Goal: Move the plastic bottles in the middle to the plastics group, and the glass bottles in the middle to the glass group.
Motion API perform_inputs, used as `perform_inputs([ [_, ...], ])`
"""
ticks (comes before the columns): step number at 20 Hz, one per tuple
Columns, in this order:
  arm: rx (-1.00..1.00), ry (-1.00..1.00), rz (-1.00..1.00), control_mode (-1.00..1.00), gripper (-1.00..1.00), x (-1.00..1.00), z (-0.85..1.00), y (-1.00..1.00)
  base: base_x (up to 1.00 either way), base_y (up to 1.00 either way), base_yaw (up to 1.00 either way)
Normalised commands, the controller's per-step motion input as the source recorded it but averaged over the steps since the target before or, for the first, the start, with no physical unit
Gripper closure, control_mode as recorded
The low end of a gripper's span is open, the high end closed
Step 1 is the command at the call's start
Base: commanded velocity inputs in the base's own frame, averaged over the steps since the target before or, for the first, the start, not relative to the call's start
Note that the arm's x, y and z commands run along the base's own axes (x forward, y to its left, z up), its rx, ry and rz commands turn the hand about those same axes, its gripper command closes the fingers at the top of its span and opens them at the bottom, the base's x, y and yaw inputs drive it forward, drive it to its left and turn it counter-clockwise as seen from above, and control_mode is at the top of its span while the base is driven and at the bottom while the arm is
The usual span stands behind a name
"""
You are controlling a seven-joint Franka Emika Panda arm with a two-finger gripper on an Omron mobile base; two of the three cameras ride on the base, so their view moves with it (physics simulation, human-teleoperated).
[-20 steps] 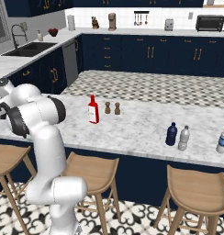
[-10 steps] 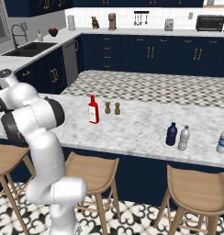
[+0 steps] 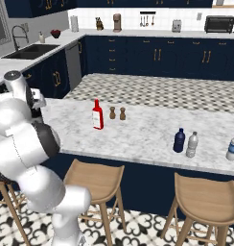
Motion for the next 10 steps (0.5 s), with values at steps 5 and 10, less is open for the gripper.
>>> perform_inputs([
  [5, 0.01, 0.05, -0.19, -1.00, -1.00, -0.30, 0.28, -0.88, 0.00, 0.00, 0.00],
  [10, 0.00, 0.11, -0.16, -1.00, -1.00, -0.14, 0.32, -0.90, 0.00, 0.00, 0.00],
])
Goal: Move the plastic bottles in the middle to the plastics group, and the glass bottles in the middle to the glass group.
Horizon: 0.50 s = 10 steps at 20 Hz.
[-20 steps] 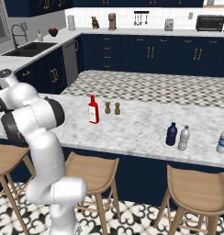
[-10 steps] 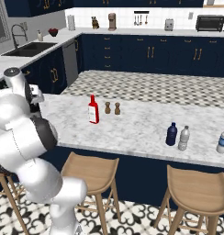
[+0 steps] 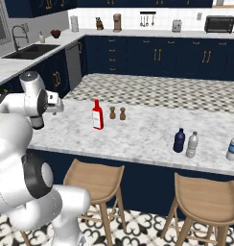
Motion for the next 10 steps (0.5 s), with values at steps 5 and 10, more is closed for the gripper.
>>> perform_inputs([
  [5, 0.00, 0.09, -0.24, -1.00, -1.00, 0.07, 0.29, -0.79, 0.00, 0.00, 0.00],
  [10, 0.00, 0.01, -0.17, -1.00, -1.00, 0.38, 0.21, -0.62, 0.00, 0.00, 0.00],
])
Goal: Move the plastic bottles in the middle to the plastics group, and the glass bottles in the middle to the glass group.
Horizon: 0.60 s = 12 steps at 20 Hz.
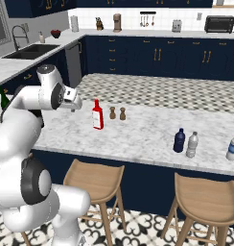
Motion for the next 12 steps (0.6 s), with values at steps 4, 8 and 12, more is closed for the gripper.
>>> perform_inputs([
  [4, 0.00, -0.09, -0.10, -1.00, -1.00, 0.63, 0.00, -0.55, 0.00, 0.00, 0.00],
  [8, 0.00, 0.02, -0.08, -1.00, -1.00, 0.83, 0.08, -0.44, 0.00, 0.00, 0.00],
  [12, 0.00, 0.02, -0.06, -1.00, -1.00, 0.83, -0.03, -0.39, 0.00, 0.00, 0.00],
])
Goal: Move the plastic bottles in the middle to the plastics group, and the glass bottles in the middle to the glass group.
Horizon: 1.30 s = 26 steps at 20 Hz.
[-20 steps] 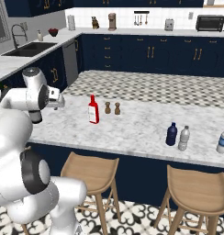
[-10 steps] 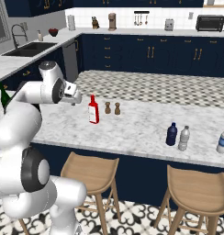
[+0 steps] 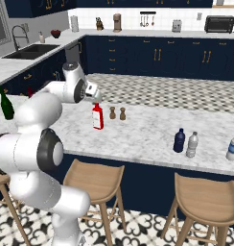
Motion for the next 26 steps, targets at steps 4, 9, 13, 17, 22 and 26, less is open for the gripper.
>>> perform_inputs([
  [4, 0.00, 0.00, -0.01, -1.00, -1.00, 0.85, -0.16, -0.20, 0.00, 0.00, 0.00],
  [9, 0.00, 0.05, -0.01, -1.00, -1.00, 0.87, -0.15, 0.02, 0.00, 0.00, 0.00],
  [13, 0.00, 0.08, 0.00, -1.00, -1.00, 0.64, -0.25, 0.17, 0.00, 0.00, 0.00],
  [17, 0.00, 0.09, 0.00, -1.00, -1.00, 0.43, -0.38, 0.21, 0.00, 0.00, 0.00],
  [22, 0.00, 0.01, 0.00, -1.00, -1.00, 0.27, -0.28, 0.04, 0.00, 0.00, 0.00],
  [26, 0.00, 0.00, 0.00, -1.00, -1.00, 0.18, -0.13, -0.01, 0.00, 0.00, 0.00],
])
